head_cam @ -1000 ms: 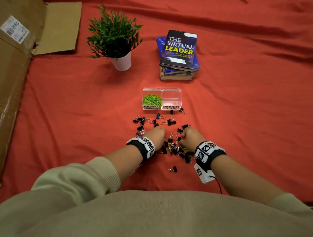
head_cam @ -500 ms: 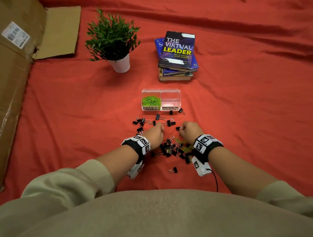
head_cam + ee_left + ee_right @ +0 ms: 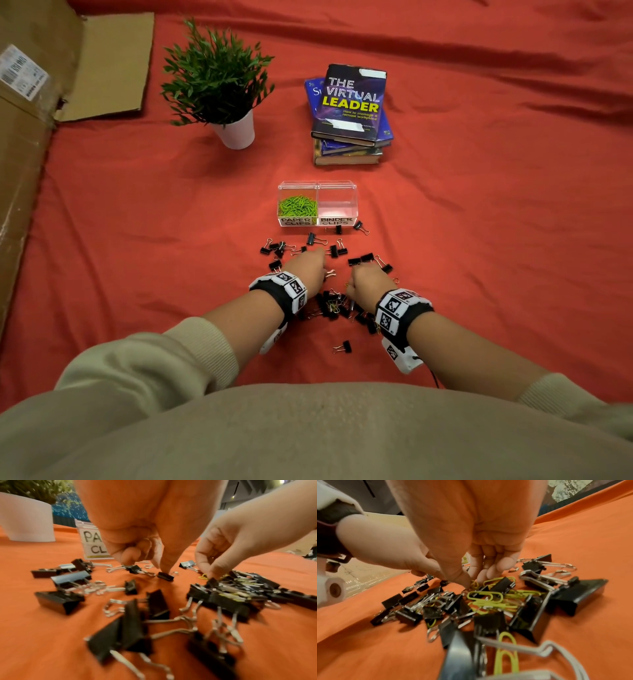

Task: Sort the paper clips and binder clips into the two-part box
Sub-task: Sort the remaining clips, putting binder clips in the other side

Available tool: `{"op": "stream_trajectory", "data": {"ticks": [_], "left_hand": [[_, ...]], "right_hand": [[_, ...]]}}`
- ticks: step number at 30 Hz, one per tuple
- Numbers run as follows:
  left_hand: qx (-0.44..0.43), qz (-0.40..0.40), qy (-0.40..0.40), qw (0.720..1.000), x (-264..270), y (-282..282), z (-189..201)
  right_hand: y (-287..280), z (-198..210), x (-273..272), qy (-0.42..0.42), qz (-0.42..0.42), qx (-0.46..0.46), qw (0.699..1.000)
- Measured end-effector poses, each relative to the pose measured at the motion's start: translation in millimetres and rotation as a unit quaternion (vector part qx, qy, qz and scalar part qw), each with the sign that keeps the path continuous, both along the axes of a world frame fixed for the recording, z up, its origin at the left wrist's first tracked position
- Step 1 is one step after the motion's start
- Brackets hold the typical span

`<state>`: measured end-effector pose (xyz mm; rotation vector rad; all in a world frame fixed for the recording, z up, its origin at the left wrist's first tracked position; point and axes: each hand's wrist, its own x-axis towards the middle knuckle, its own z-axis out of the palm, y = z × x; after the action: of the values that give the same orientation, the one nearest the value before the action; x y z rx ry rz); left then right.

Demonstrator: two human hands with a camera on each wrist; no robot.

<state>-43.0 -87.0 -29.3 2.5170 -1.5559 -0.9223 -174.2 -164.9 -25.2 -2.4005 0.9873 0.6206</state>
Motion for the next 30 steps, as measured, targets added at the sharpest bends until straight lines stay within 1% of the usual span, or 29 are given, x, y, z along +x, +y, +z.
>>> {"op": "stream_trajectory", "data": {"ticks": [2,4,5,8,9,11,12,13,14,16,17,18,19,21,25,27,28,30], "left_hand": [[-0.021,0.027,-0.013,0.999,9.4,-0.3,4.4],[-0.041,0.029,-0.001,0.999,13.9,1.5,9.6],[-0.042,0.013,0.017,0.999,12.9,3.0,12.7],[-0.005,-0.083,0.082,0.993,-0.2,10.9,18.6],[0.008,-0.12,0.087,0.989,-5.5,14.2,18.5],[0.028,-0.171,0.063,0.983,-12.2,19.5,13.6],[0.035,-0.183,0.049,0.981,-14.2,21.1,11.0],[0.036,-0.186,0.039,0.981,-14.4,22.1,8.3],[0.035,-0.186,0.029,0.982,-14.2,22.3,6.9],[0.029,-0.18,0.007,0.983,-12.5,21.3,4.9],[0.024,-0.172,-0.002,0.985,-11.0,20.7,4.2],[0.02,-0.16,-0.007,0.987,-8.9,20.4,3.8],[0.013,-0.143,-0.008,0.99,-6.1,20.0,3.0],[-0.004,-0.092,-0.003,0.996,0.8,19.6,2.6],[-0.035,0.012,-0.01,0.999,13.8,21.6,1.2],[-0.047,0.027,-0.012,0.998,13.5,22.8,2.3],[-0.05,0.021,-0.01,0.998,11.0,23.2,4.0],[-0.044,-0.018,0.004,0.999,2.1,23.8,6.9]], "right_hand": [[-7.1,2.5,1.0,-0.009,-0.051,0.045,0.998],[-16.9,2.1,-5.0,-0.076,-0.134,0.09,0.984],[-22.3,2.7,-9.3,-0.112,-0.176,0.105,0.972],[-37.8,12.9,-21.3,-0.154,-0.264,0.192,0.932],[-42.9,18.4,-23.9,-0.164,-0.291,0.227,0.915],[-49.1,25.5,-28.7,-0.182,-0.325,0.29,0.882],[-49.6,26.9,-30.3,-0.185,-0.328,0.304,0.875],[-48.0,26.6,-31.1,-0.179,-0.319,0.304,0.879],[-45.4,24.7,-31.2,-0.162,-0.291,0.282,0.9],[-40.5,17.4,-30.3,-0.119,-0.185,0.197,0.956],[-38.0,13.7,-29.8,-0.096,-0.121,0.15,0.977],[-35.5,10.2,-29.7,-0.07,-0.064,0.109,0.99],[-33.0,7.3,-30.2,-0.047,-0.016,0.078,0.996],[-28.6,4.9,-32.2,-0.017,0.044,0.039,0.998],[-23.5,1.5,-33.3,0.002,0.086,0.008,0.996],[-22.0,-0.6,-33.0,0.011,0.094,0.003,0.995],[-22.1,-1.4,-32.7,0.009,0.092,0.004,0.996],[-23.4,-1.5,-32.9,-0.007,0.078,0.017,0.997]]}}
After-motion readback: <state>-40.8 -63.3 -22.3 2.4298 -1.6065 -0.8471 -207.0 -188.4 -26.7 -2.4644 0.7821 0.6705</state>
